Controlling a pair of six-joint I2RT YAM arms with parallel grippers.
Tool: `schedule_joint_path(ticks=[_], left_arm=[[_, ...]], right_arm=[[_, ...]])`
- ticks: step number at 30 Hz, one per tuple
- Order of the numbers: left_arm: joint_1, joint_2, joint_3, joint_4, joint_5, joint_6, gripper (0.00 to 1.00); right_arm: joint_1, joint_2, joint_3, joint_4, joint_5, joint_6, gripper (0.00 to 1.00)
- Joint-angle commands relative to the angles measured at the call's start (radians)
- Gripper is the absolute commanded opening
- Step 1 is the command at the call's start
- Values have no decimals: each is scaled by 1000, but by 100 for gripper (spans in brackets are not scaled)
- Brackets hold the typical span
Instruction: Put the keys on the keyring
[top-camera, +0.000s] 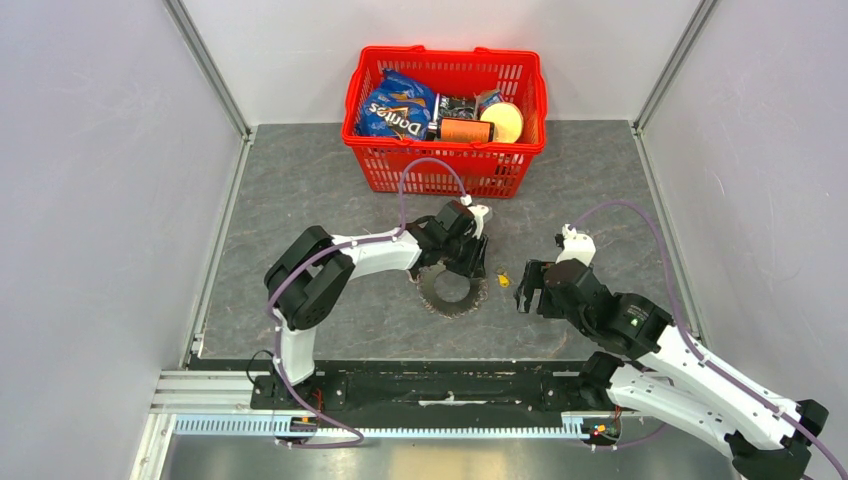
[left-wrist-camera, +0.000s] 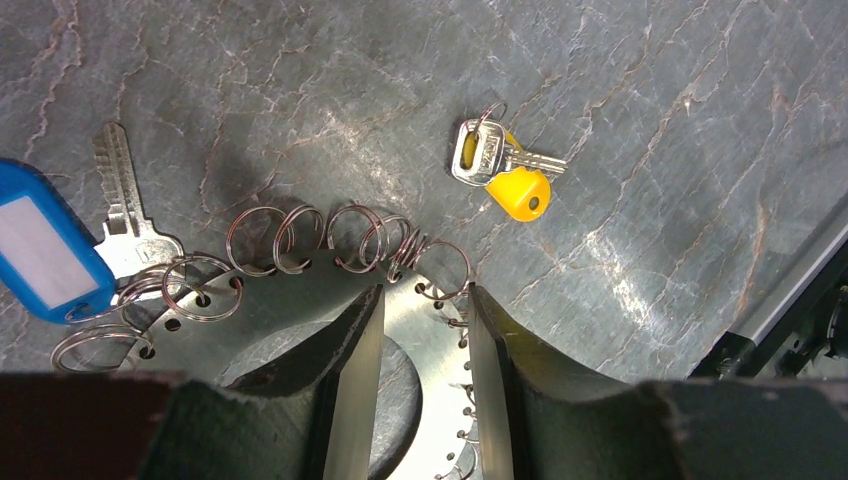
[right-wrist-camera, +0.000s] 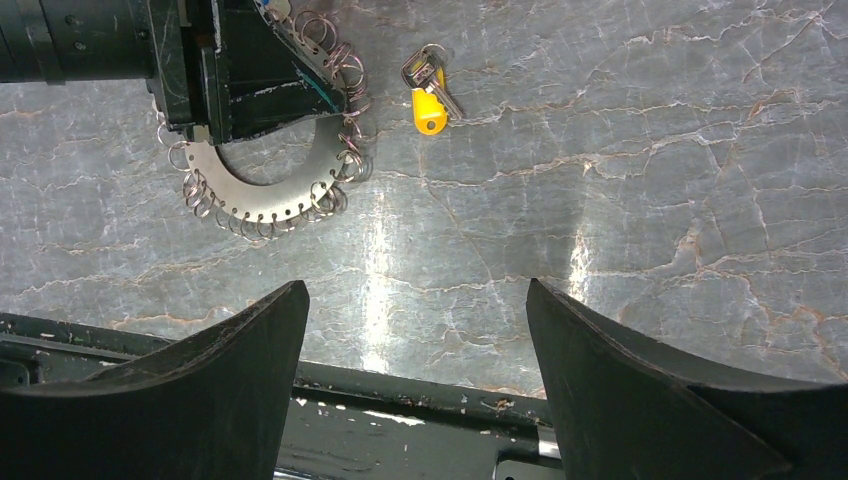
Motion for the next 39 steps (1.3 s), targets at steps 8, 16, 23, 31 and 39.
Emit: schedule_joint_path(ticks=[8,16,23,31,39], left_arm=[[2,42,46,26,17,31,42],[2,56,67,24,22,33,41],[2,67,80,17,24,37,40],[4,69,82,11,19,42,30],[8,77,85,6,9,54,3]], right_arm=[[-1,-7,-8,20,16,7,88],[-1,-15,-12,23,15,7,88],[-1,-20,-14,23,14,6,88],[-1,-20,-14,23,11,5,88],[-1,-20,-16,23,11,5,88]])
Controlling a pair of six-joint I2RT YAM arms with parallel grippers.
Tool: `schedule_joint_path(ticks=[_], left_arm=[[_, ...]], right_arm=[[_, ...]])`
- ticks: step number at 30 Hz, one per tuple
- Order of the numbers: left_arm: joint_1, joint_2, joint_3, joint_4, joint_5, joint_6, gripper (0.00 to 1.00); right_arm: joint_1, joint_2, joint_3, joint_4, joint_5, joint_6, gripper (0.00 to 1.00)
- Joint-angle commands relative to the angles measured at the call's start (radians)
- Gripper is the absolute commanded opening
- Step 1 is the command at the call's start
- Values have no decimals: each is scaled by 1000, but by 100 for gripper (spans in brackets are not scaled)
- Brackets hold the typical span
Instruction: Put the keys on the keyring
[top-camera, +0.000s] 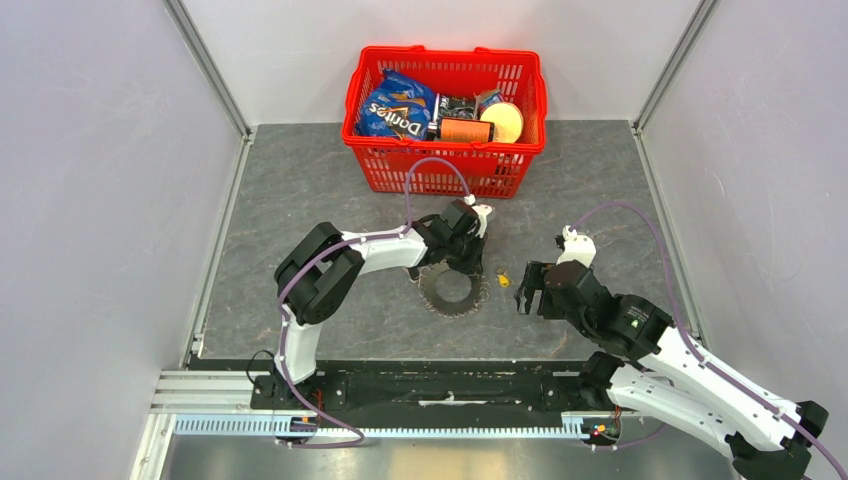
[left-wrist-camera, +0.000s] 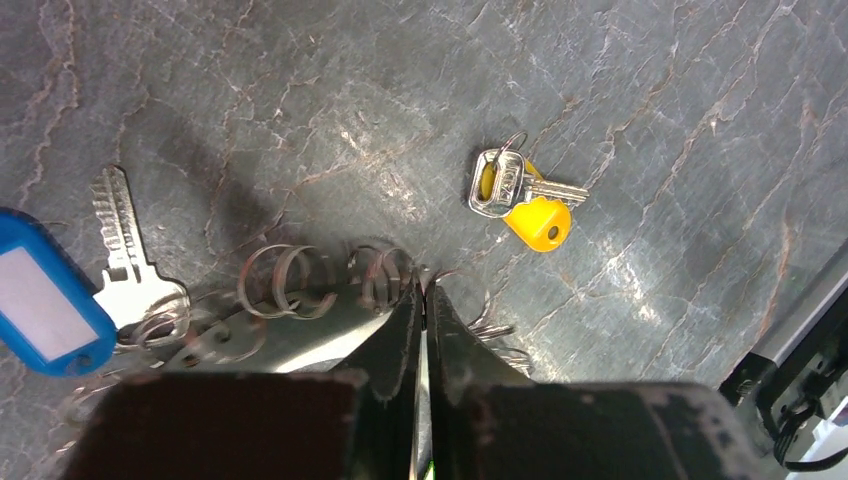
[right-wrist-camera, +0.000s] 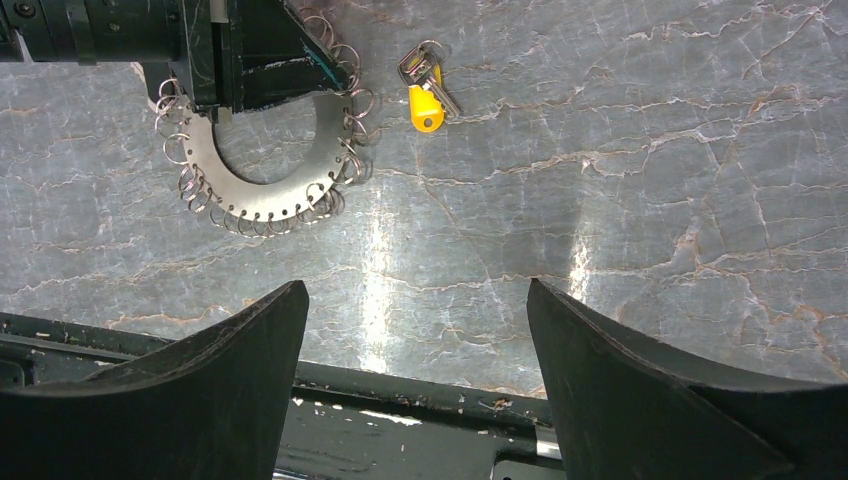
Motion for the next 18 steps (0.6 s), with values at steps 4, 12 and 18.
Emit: schedule_joint_path(ticks=[4,12,18], left_arm=[[6,-10,18,21,-10,65,2],[4,-183,-53,35,67,80,2],[4,-340,-113,48,173,71,2]], right_arm=[[-1,-8,1,21,7,6,88],[-1,-24,38,39,-57,-26,89],[-1,-33,75,57,-117,-60,90]])
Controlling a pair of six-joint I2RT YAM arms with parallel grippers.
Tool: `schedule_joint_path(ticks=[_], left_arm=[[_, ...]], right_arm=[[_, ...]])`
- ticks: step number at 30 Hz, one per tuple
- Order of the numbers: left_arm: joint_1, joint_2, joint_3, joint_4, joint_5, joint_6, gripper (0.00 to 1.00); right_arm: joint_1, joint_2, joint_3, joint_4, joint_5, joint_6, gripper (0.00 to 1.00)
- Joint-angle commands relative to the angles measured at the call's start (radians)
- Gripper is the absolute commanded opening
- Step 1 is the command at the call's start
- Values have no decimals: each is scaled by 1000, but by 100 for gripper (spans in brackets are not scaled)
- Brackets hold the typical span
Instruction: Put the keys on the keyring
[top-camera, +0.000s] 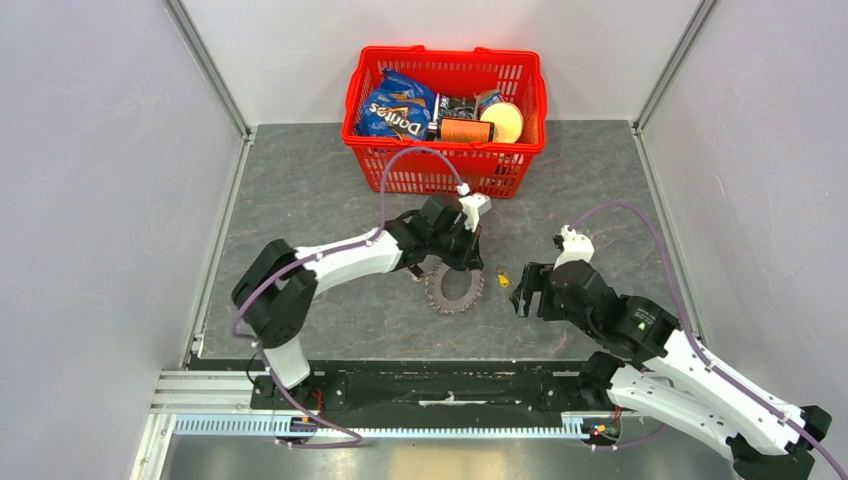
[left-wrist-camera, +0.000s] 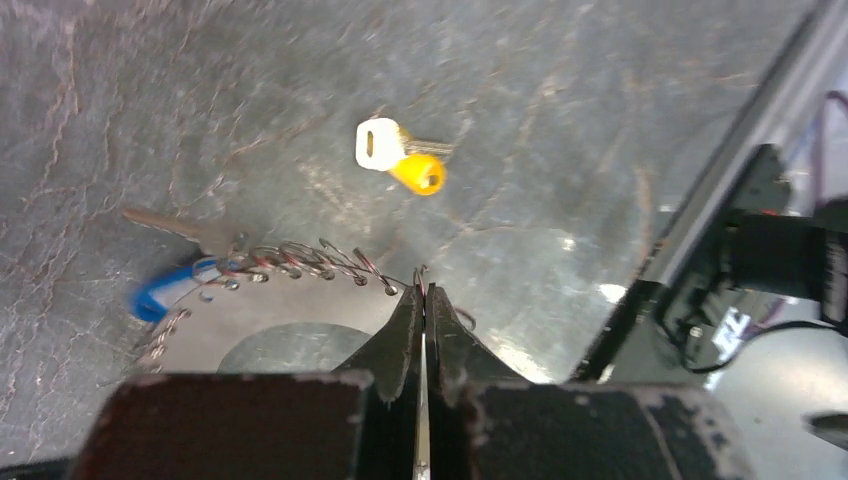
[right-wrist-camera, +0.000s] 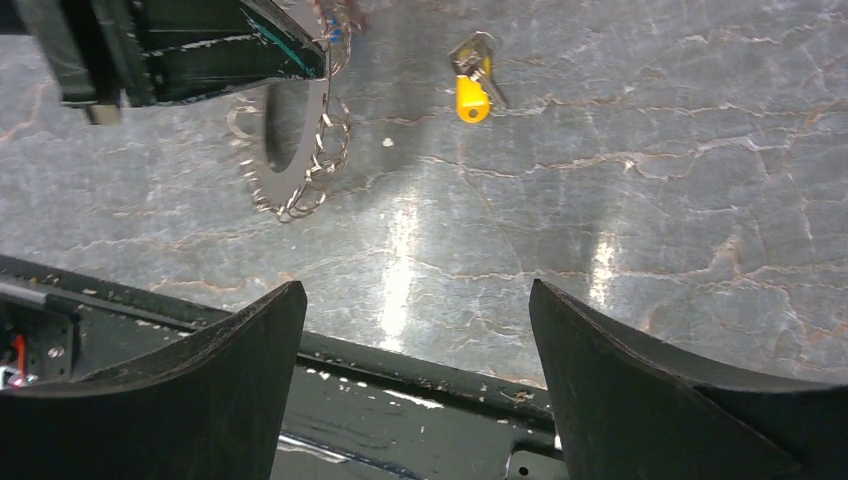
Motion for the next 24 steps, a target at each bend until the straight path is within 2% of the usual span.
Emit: schedule_joint_path(ticks=[1,12,24], left_arm=[[2,-146,-25,51,120,28,2],[-7,-387,-137,160,330,-1,2],[-22,-606,-242,290,511,-68,2]], right_arm=[[-1,-14,70,58,-72,-45,90],[0,-46,219,51,-240,-205,87],[-1,4,342,74,-522,-329,82]])
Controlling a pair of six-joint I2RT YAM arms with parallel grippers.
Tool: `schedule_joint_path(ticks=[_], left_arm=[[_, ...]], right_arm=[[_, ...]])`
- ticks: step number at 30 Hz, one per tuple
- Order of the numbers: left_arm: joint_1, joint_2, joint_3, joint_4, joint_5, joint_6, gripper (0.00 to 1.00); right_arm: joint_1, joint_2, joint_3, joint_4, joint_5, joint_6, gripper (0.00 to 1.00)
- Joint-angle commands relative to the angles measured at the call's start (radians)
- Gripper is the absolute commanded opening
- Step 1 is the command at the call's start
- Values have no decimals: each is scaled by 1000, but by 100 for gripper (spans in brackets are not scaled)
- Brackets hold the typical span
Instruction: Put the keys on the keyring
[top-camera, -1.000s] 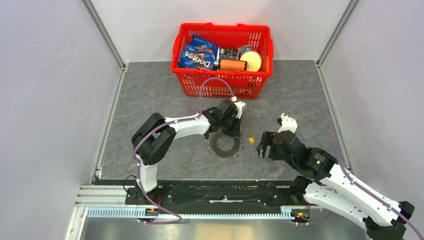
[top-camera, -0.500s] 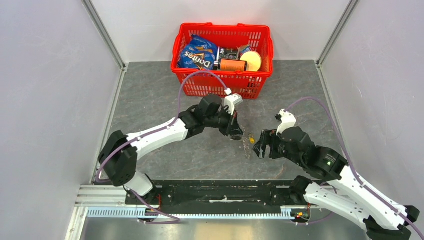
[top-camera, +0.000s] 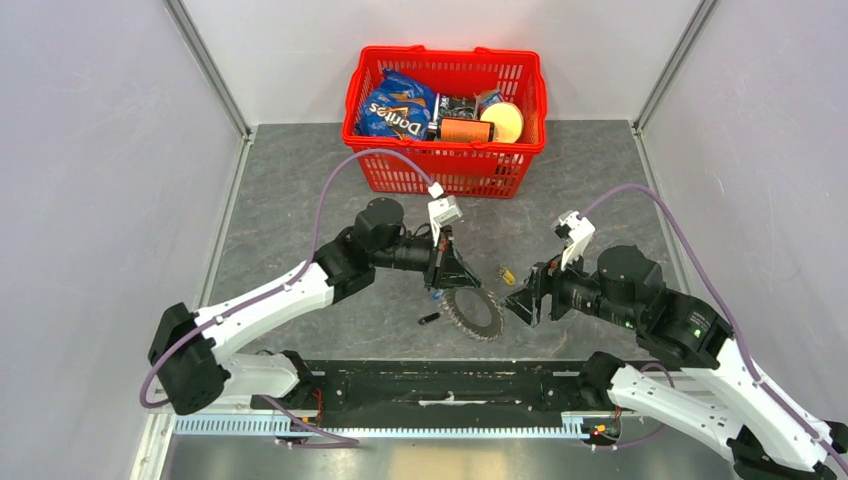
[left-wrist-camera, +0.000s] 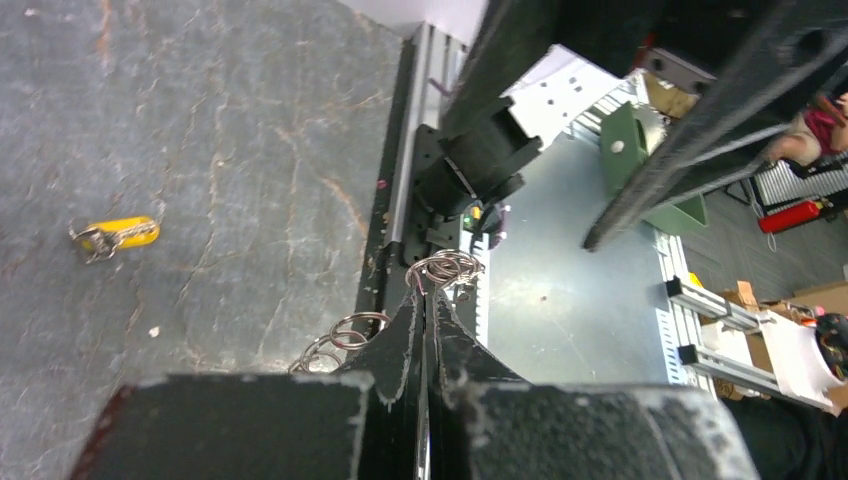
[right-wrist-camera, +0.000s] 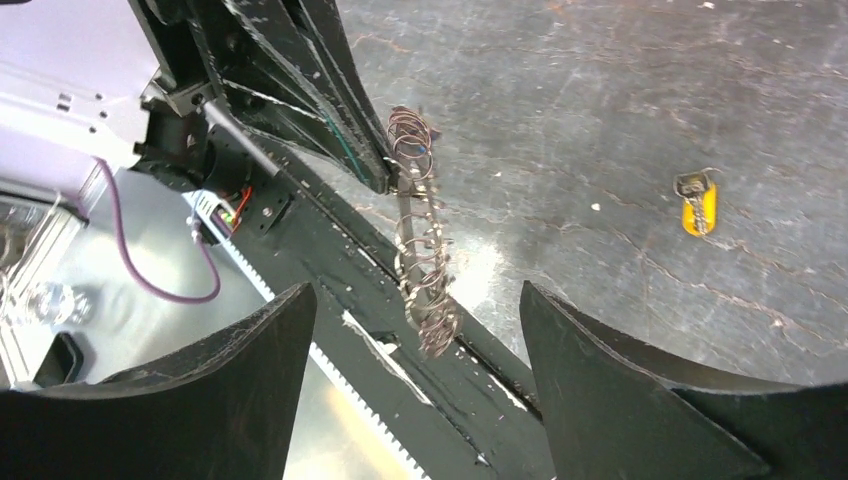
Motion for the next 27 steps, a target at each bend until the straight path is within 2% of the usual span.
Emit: schedule_joint_path(ticks=[1,5,11,18,27], left_arm=[[-9,-101,-16,115,105,-47,2],[-11,-169,-36,115,113,-63,2],[-10,-285,-54,50,48,-48,2],[-11,-436,-48,-86,-14,1,2],[-11,-605,-37,-235,-80,66,2]], right_arm=[[-1,25,59,49,-120,-59,81],[-1,26,97,49,-74,-57,80],[-1,70,139,-28,183,-27,79],[-1,70,42,-30,421,89,79],[-1,239,-47,19,548,180,75]])
